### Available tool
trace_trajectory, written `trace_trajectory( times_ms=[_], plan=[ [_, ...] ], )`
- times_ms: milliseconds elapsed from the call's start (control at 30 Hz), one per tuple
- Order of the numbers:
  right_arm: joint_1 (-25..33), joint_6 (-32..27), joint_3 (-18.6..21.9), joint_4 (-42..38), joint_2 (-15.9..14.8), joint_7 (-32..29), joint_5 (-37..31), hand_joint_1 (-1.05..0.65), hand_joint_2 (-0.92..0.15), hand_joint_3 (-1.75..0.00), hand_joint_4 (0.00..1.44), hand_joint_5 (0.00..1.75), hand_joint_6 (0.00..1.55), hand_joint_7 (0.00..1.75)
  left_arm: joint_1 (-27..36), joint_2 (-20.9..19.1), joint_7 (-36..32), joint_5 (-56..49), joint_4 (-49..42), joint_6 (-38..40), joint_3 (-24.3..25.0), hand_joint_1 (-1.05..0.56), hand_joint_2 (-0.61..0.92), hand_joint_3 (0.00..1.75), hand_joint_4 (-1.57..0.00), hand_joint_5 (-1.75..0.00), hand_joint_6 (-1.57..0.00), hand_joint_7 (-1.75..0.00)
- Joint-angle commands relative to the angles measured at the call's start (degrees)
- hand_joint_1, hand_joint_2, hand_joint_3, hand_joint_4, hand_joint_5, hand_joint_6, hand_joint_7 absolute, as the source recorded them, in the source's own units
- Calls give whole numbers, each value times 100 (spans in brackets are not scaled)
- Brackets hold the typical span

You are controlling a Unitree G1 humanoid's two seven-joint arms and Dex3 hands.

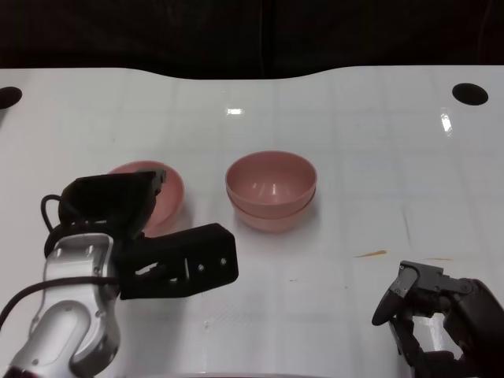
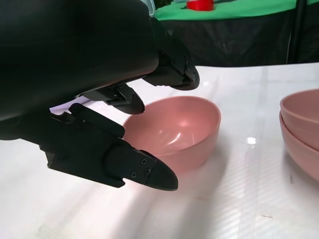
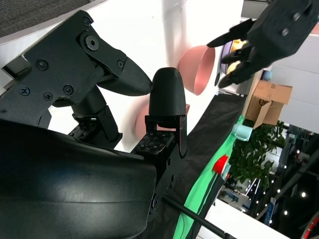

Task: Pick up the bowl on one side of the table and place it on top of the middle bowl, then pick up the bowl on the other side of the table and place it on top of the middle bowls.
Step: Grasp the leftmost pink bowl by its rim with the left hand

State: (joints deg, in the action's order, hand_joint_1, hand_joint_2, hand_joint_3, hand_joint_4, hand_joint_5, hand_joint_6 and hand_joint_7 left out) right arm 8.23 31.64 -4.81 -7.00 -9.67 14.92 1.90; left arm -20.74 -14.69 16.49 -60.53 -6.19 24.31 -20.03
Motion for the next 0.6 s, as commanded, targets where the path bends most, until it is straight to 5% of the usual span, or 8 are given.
trace_trajectory(
  times_ms=[33,300,367,400,433,600],
  plan=[
    [59,-141,59,140,-15,-23,4,-17,-40,-137,88,175,82,145,-333,29,-24,-15,-549,181,-158,-58,92,1,-53,-15,-38,-1],
    [121,-145,48,219,14,-44,-68,-19,-40,-135,88,175,82,145,-1059,169,-906,333,-2458,-210,-505,-48,92,2,-75,-26,-48,-4],
    [132,-145,45,225,21,-39,-66,-19,-40,-134,88,175,82,145,-1211,186,-1106,454,-2879,-378,-575,-45,92,5,-71,-63,-56,-2],
    [135,-151,44,227,24,-39,-74,-19,-40,-134,88,175,82,145,-1283,183,-1208,509,-3083,-501,-615,-41,92,8,-73,-106,-66,-3],
    [137,-157,44,230,26,-39,-78,-19,-40,-134,89,175,82,145,-1337,179,-1285,558,-3228,-587,-649,-39,92,11,-75,-125,-73,-4],
    [144,-169,49,250,37,-37,-81,-20,-43,-129,89,175,82,144,-1454,141,-1811,677,-3697,-980,-810,-39,92,33,-73,-168,-98,-9]
  ],
)
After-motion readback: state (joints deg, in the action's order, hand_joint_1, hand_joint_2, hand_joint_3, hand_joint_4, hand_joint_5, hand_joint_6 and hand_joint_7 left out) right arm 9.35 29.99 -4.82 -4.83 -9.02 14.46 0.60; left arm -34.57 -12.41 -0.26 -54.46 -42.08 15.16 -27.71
